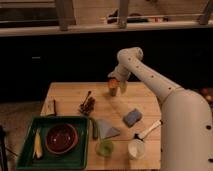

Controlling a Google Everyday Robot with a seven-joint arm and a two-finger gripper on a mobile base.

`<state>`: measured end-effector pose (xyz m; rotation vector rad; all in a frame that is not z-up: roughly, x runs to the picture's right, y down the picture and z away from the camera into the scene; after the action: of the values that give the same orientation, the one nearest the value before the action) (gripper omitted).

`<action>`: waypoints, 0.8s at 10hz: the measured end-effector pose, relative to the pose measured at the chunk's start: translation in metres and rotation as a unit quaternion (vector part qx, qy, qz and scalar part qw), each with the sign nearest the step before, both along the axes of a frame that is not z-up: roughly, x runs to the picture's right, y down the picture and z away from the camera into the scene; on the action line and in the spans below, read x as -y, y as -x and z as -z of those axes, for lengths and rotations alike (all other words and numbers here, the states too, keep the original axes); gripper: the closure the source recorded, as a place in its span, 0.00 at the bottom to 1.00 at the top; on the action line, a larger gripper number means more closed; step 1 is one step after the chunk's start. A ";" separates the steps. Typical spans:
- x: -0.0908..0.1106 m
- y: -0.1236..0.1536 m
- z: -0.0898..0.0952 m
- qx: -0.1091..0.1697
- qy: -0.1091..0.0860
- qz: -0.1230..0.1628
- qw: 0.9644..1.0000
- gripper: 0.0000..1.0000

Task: Place apple in table surface

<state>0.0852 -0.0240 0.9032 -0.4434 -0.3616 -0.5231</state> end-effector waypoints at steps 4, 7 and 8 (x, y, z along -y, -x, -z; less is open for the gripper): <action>0.003 -0.001 -0.008 -0.001 0.003 0.000 1.000 0.45; 0.005 0.002 -0.012 0.001 0.005 -0.002 1.000 0.74; 0.005 0.002 -0.013 0.001 0.005 -0.004 1.000 0.84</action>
<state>0.0837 -0.0291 0.9161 -0.4514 -0.3686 -0.5147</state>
